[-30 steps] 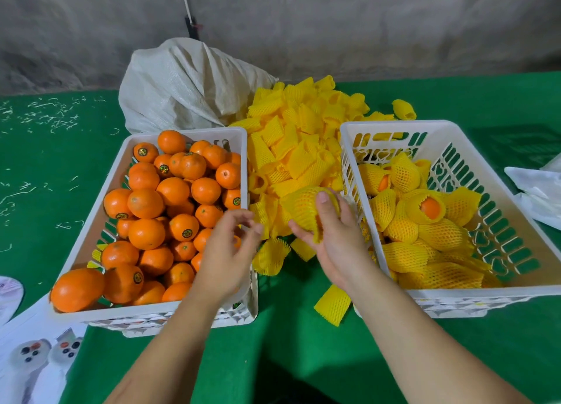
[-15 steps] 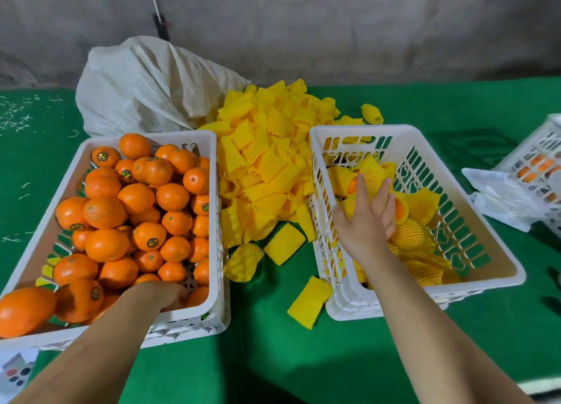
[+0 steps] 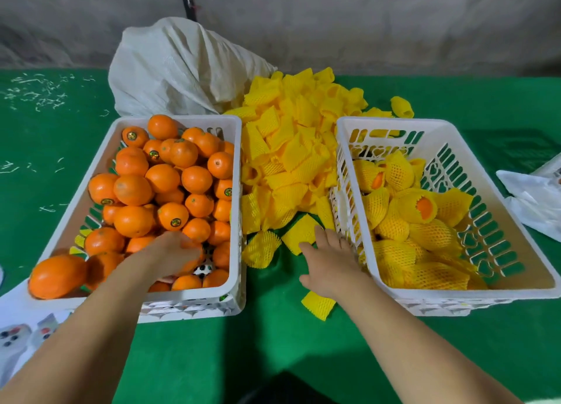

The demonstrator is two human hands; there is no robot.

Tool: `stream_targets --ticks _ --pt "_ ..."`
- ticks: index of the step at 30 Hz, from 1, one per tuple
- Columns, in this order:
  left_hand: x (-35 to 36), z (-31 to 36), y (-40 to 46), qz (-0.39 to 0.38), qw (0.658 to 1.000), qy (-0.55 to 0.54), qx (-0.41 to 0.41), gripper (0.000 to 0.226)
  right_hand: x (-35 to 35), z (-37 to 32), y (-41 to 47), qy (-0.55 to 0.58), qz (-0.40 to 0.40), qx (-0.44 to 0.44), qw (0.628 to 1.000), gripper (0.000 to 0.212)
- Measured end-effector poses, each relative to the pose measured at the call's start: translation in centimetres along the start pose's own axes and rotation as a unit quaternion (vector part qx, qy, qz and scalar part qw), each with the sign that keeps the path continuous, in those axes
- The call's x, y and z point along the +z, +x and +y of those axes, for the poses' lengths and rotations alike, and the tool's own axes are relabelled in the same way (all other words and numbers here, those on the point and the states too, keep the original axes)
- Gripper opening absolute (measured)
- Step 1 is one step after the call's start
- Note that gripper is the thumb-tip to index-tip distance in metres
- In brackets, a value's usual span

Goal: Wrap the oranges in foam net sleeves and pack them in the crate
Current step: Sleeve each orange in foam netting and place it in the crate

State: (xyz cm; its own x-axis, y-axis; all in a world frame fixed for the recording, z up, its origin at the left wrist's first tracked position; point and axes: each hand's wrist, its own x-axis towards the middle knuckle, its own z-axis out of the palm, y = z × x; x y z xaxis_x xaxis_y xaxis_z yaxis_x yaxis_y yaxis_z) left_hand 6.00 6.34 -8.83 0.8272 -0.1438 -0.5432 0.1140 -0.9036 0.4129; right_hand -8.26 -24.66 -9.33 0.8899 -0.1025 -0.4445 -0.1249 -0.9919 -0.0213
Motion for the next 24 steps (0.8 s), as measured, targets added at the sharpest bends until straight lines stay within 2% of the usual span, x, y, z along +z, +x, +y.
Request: stream_targets --ticks 1,3,5,7,9,12,14,16,18,20,22,24 --pt "0.0 0.6 -0.6 0.055 0.99 -0.122 0.031 0.029 0.9 -0.1 0.2 -0.024 -0.057 0.003 0.998 0.095" --pt "0.3 2.8 -2.9 0.172 0.925 -0.325 0.097 0.041 3.2 -0.1 0.4 -0.099 -0.137 -0.002 0.986 0.114" --pt "1.4 5.7 -5.5 0.214 0.871 -0.404 0.181 0.029 5.2 0.0 0.5 -0.17 -0.159 0.0 0.972 0.119" --pt "3.1 7.9 -7.3 0.209 0.859 -0.403 0.237 0.027 6.2 0.0 0.5 -0.189 -0.13 0.025 0.973 0.096" --pt "4.4 9.3 -7.9 0.186 0.856 -0.398 0.273 0.032 6.5 -0.1 1.0 -0.139 -0.074 0.042 0.987 0.066" --pt "6.0 10.9 -8.0 0.156 0.875 -0.34 0.308 0.037 5.8 0.0 1.7 -0.024 0.029 0.059 0.998 0.048" --pt "7.0 11.8 -8.0 0.115 0.889 -0.31 0.315 0.04 5.0 0.2 2.2 0.056 0.109 0.082 0.989 0.041" --pt "7.6 12.5 -8.0 0.068 0.902 -0.298 0.304 0.053 3.6 0.3 2.4 0.149 0.177 0.13 0.964 0.042" --pt "7.6 12.6 -7.8 0.031 0.906 -0.307 0.289 0.064 1.8 0.0 2.3 0.258 0.242 0.144 0.924 0.038" --pt "7.4 12.6 -7.7 -0.011 0.889 -0.36 0.284 0.057 -0.1 -0.9 2.1 0.409 0.308 0.115 0.851 0.024" --pt "7.1 12.5 -7.8 -0.036 0.86 -0.426 0.279 0.044 -1.9 -1.7 2.1 0.509 0.345 0.103 0.782 0.026" --pt "7.1 12.5 -7.9 -0.037 0.833 -0.487 0.261 0.036 -3.2 -2.2 2.0 0.54 0.36 0.098 0.755 0.026"
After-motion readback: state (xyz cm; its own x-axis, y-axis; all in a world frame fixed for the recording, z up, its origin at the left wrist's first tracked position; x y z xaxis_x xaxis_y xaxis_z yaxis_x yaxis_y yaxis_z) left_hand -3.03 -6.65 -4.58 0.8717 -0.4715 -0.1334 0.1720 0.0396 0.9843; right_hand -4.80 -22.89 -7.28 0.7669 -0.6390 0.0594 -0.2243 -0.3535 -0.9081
